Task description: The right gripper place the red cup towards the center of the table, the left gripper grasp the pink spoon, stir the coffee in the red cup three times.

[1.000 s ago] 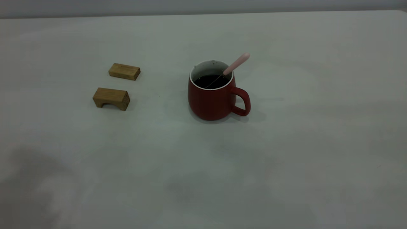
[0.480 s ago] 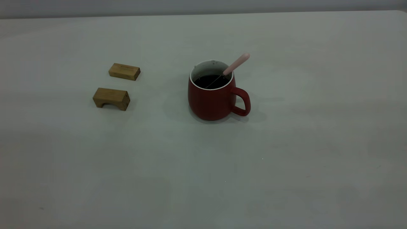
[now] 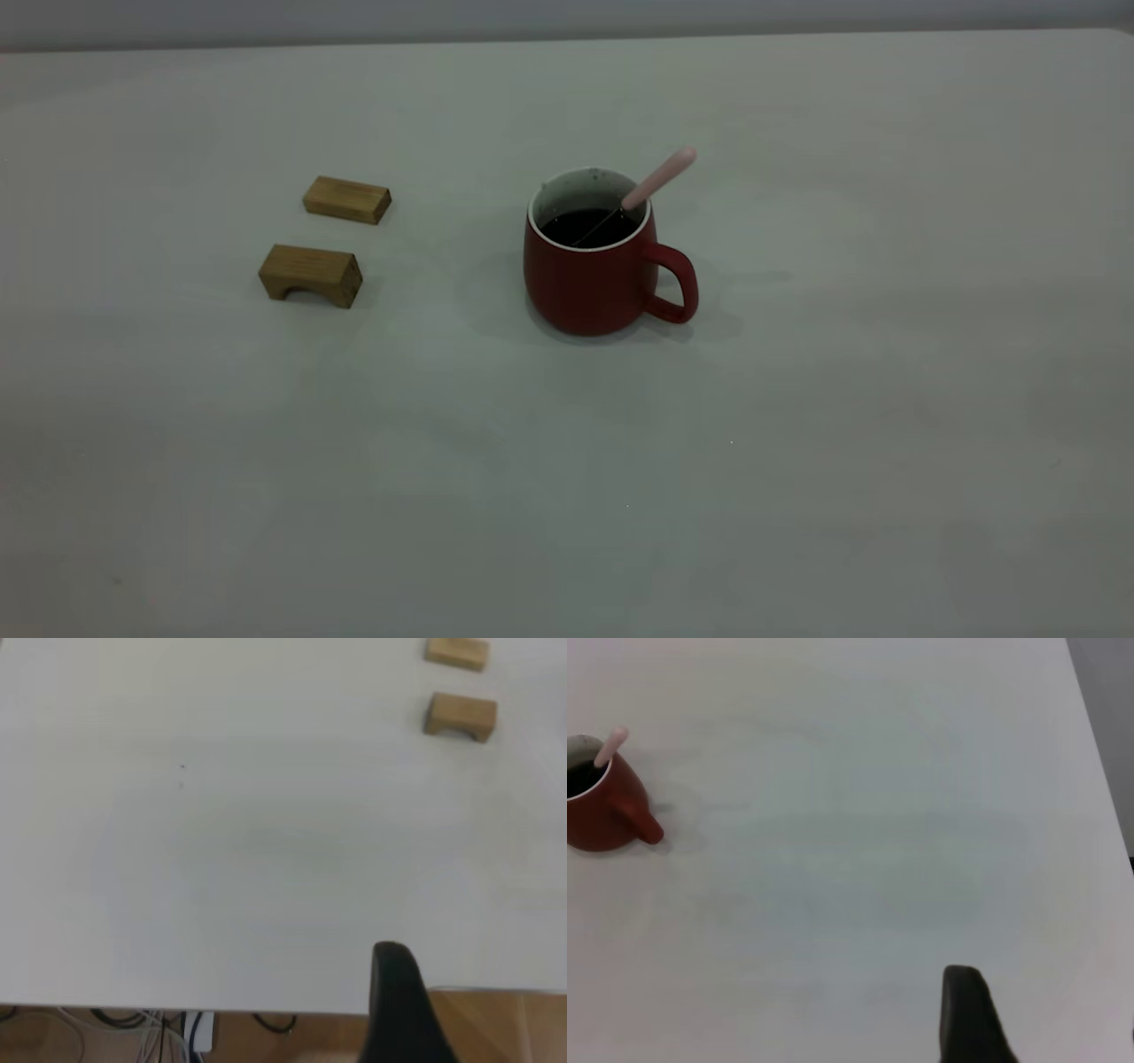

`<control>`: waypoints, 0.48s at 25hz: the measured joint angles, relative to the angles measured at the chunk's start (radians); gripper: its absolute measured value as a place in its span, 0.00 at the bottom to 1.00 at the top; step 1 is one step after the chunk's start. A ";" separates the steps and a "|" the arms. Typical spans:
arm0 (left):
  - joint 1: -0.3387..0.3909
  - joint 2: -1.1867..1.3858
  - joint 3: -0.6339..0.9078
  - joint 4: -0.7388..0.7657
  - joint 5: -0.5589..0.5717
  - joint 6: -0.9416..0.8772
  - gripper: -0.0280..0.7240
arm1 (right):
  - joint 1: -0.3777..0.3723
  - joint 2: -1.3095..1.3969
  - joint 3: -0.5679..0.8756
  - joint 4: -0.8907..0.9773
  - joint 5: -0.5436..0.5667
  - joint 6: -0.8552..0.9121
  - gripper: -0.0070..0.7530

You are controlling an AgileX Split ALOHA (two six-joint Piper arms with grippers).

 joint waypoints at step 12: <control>0.000 -0.067 0.001 0.008 0.010 -0.001 0.73 | 0.000 0.000 0.000 0.000 0.000 0.000 0.63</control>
